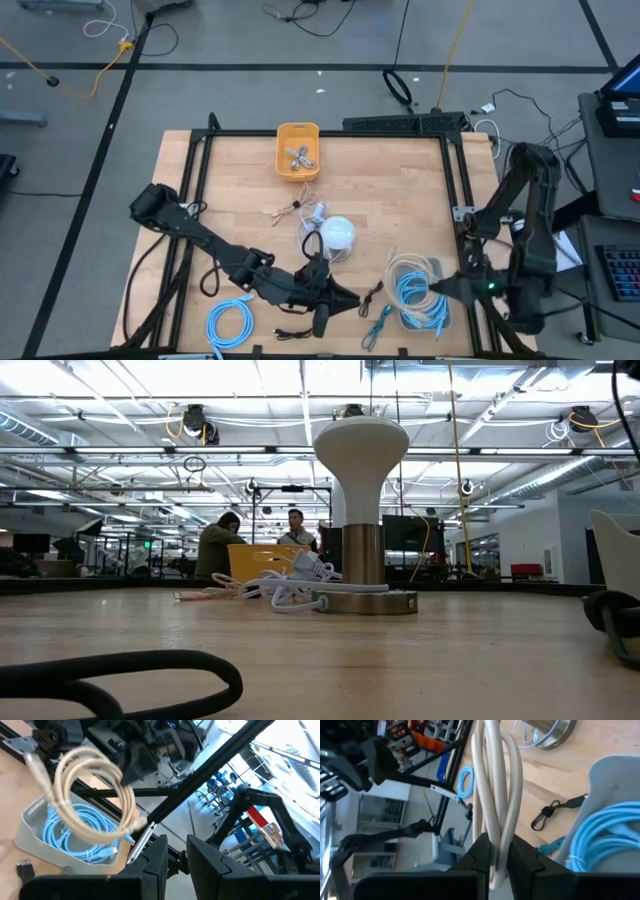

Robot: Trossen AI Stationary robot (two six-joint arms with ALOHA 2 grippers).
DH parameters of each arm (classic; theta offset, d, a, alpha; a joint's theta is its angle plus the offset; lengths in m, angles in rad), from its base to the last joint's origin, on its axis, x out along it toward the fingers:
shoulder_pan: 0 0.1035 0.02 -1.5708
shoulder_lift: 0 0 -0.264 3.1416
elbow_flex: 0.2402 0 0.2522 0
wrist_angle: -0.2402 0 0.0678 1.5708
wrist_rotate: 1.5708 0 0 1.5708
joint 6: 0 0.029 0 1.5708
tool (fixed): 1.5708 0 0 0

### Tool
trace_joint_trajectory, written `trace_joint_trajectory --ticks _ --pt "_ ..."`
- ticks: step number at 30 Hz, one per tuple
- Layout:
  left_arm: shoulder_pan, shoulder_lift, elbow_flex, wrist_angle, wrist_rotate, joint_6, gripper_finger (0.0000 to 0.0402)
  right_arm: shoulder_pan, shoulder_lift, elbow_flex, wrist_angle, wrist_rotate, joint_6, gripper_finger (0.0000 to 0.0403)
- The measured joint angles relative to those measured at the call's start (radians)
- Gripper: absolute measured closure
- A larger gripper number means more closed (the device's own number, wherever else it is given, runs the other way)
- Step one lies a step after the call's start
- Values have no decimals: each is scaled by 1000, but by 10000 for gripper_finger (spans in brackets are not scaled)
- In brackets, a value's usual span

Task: Pick & Place USB Port
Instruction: Put the brown HDMI cable into the gray bin

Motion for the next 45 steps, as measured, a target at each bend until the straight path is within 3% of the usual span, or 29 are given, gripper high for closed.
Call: trace_joint_trajectory --ticks 5,14,23,40,45 --pt "-3 0 0 -1 -11 6 328 -30 51 0 -1 -22 6 374" --pt "-19 0 0 -5 -12 0 328 16 23 -2 -63 -47 9 374" --pt "-30 0 0 -5 -26 -2 328 21 9 -177 156 -45 12 374" --pt "-32 0 0 -6 -26 -6 328 60 -6 -202 179 -101 17 374" --pt "-36 0 0 -11 -26 -7 328 59 -5 -202 106 -138 19 374"
